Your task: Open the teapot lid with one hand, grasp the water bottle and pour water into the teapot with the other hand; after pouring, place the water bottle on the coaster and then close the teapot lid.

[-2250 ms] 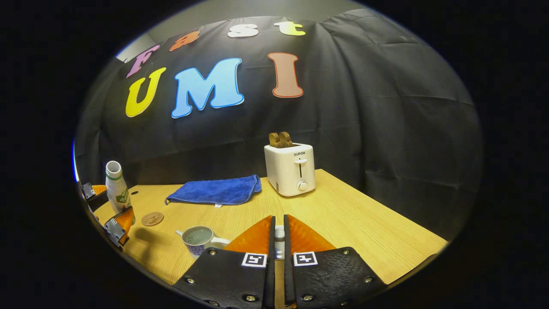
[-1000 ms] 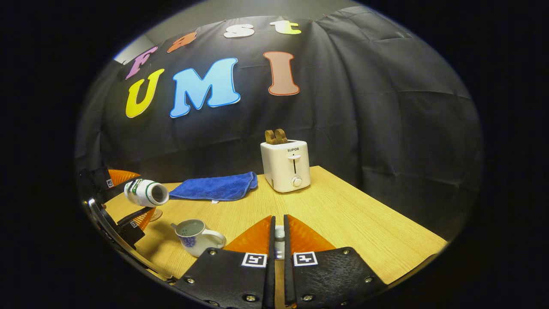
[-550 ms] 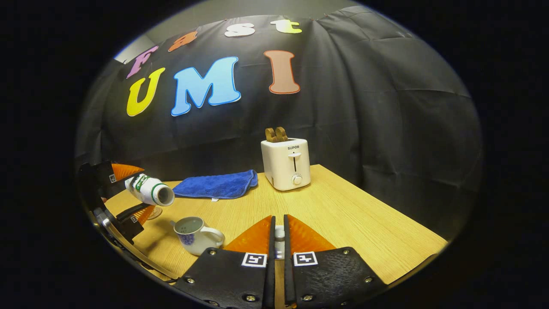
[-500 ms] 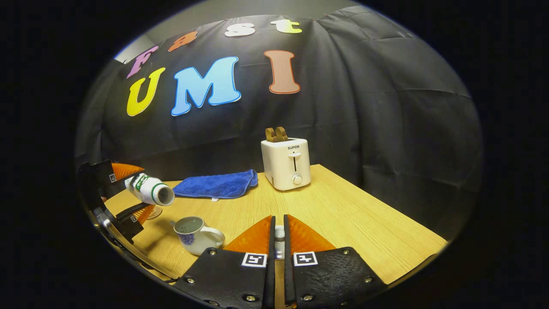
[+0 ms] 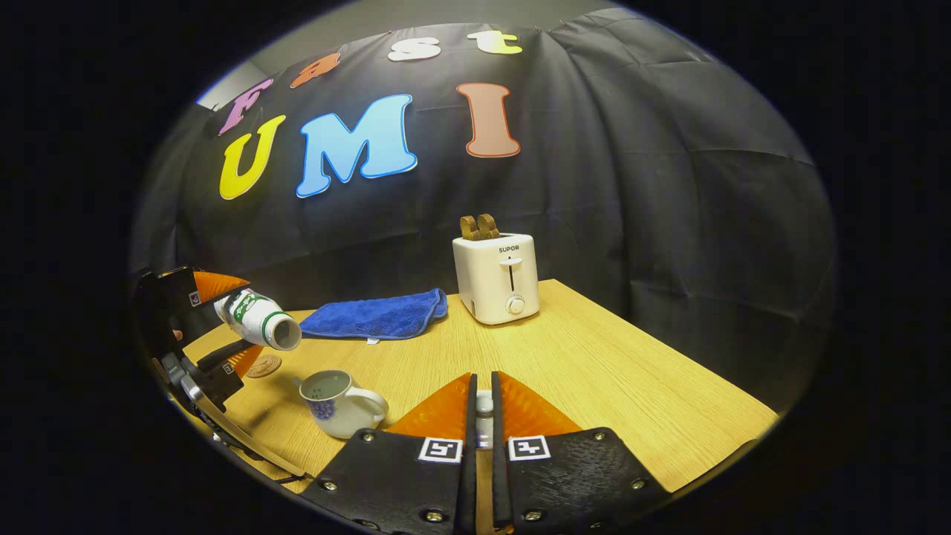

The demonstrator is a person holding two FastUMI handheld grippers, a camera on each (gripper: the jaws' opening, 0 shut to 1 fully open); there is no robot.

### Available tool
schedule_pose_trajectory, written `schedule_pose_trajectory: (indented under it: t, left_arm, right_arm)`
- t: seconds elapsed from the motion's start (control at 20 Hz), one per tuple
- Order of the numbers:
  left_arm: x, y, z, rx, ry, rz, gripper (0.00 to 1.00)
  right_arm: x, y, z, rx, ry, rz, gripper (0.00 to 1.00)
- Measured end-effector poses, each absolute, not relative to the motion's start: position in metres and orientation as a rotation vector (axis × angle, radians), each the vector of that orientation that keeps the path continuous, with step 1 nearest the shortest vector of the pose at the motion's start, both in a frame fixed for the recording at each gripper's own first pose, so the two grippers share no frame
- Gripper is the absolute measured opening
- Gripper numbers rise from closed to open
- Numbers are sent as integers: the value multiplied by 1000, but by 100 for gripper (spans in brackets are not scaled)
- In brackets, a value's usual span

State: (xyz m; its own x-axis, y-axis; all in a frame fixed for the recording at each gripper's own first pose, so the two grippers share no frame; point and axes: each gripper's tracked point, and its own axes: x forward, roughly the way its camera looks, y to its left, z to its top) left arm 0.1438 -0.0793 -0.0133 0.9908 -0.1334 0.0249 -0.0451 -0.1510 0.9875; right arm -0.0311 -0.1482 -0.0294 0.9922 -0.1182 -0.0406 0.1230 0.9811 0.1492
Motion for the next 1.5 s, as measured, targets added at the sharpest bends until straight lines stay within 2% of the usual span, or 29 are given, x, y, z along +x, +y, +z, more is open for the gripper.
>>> schedule_pose_trajectory:
  t: [1.4,1.45,1.5]
  left_arm:
    - [146,-83,2,1874,-179,-75,90]
    - [146,-82,4,1881,-183,-76,85]
    - [145,-84,4,1890,-187,-78,89]
  right_arm:
    - [-33,-150,-37,170,42,-106,8]
    - [-33,-149,-37,170,42,-104,8]
    - [-33,-149,-37,169,42,-104,8]
